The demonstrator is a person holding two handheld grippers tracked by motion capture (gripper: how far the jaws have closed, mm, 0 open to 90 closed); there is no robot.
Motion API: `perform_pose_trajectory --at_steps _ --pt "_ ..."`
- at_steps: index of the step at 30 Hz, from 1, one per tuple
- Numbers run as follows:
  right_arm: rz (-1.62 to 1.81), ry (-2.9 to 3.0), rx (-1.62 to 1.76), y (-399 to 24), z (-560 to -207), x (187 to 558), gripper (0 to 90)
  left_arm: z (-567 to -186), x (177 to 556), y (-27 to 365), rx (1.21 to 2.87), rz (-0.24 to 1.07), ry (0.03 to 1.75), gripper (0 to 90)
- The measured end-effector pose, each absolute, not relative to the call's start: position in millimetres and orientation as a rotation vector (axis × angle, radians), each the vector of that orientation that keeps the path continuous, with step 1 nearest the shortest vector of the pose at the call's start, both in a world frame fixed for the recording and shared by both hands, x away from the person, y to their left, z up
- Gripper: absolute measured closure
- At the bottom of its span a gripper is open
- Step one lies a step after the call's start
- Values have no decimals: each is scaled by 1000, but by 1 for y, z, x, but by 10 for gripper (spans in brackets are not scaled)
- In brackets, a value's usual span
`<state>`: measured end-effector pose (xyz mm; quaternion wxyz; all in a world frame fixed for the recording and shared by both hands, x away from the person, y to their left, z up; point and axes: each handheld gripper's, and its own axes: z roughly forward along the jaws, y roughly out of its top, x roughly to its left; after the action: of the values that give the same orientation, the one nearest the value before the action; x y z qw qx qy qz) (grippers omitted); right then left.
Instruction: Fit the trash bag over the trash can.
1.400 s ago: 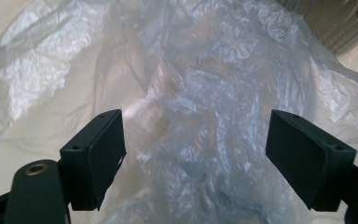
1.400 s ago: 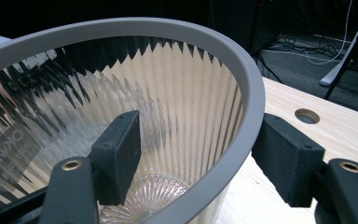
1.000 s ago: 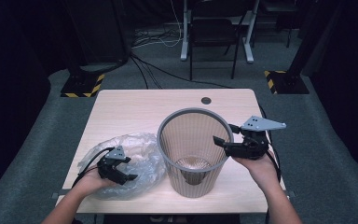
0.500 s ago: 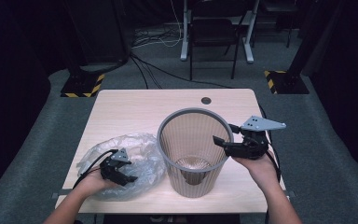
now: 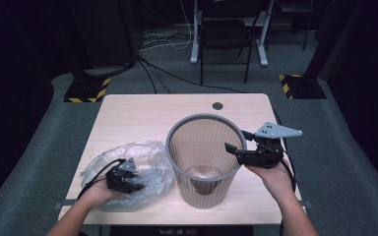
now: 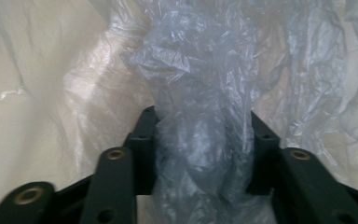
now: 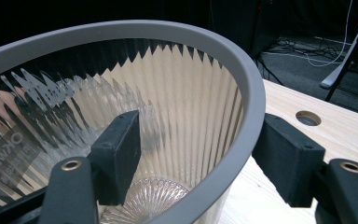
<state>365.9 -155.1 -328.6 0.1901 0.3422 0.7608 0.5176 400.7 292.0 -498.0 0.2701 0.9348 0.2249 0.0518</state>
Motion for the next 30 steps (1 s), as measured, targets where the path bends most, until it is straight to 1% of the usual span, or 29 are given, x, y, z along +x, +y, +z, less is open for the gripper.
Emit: perform_pose_trajectory --at_steps 4,8,13,19,30 --pt "1453 2140 961 -155 -329 366 319 -493 400 296 2502 136 610 667" --pt "1454 2149 966 -156 -328 367 319 -485 397 302 2455 160 590 709" --pt "1453 2152 974 -157 -328 368 318 -474 395 313 2383 181 593 719" --pt "1454 2157 980 -158 -327 369 318 -457 392 319 2335 179 549 715" --pt "1471 2135 999 -164 -324 368 314 -423 383 332 2236 228 508 705"
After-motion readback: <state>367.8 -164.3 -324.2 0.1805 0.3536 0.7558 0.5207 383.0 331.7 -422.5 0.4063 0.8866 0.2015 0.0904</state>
